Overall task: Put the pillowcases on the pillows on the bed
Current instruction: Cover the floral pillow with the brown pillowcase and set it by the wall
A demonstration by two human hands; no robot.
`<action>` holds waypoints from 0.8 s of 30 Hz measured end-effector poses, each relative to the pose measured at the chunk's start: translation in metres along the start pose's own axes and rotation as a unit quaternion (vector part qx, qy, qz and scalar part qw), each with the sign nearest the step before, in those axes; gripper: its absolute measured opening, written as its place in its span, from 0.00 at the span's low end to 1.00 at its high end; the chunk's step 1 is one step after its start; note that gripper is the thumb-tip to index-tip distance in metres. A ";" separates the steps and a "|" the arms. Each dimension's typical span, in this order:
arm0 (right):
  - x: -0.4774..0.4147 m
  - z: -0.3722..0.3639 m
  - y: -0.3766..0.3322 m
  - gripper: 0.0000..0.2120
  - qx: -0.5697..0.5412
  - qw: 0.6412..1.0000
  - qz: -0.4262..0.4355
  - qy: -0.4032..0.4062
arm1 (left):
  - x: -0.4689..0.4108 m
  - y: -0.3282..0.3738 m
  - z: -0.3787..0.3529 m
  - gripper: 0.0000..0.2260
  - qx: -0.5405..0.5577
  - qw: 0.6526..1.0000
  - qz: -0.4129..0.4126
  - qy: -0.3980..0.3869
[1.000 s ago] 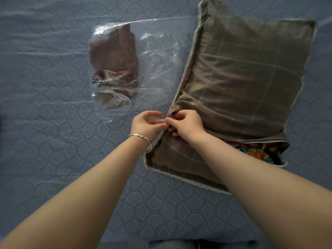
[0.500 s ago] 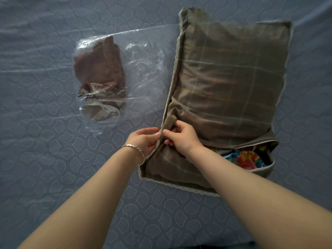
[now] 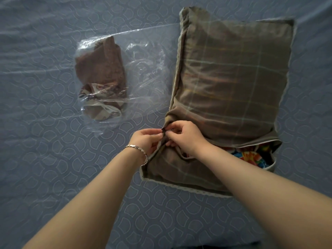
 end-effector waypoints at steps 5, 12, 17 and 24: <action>0.004 0.012 -0.005 0.07 0.168 0.981 -0.035 0.095 | 0.003 -0.002 -0.005 0.07 -0.060 0.996 -0.059 -0.005; 0.010 0.006 -0.036 0.10 0.352 0.920 0.110 0.131 | 0.010 0.012 -0.002 0.07 -0.118 0.969 -0.194 0.094; 0.016 0.007 -0.045 0.11 0.431 0.818 0.324 0.202 | 0.001 0.025 0.008 0.04 -0.133 0.965 -0.193 0.113; 0.027 0.013 -0.037 0.12 0.554 0.706 0.435 0.075 | -0.030 0.036 0.048 0.11 -0.120 0.955 -0.139 0.231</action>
Point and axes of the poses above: each hand's wrist, its own x-axis away from the middle knuckle, its own z-axis out of the back of the hand, y = z × x, the point moved 5 cm from there along -x, towards the middle knuckle, and after that the axes turned 10 degrees about x, right-handed, at the moved point
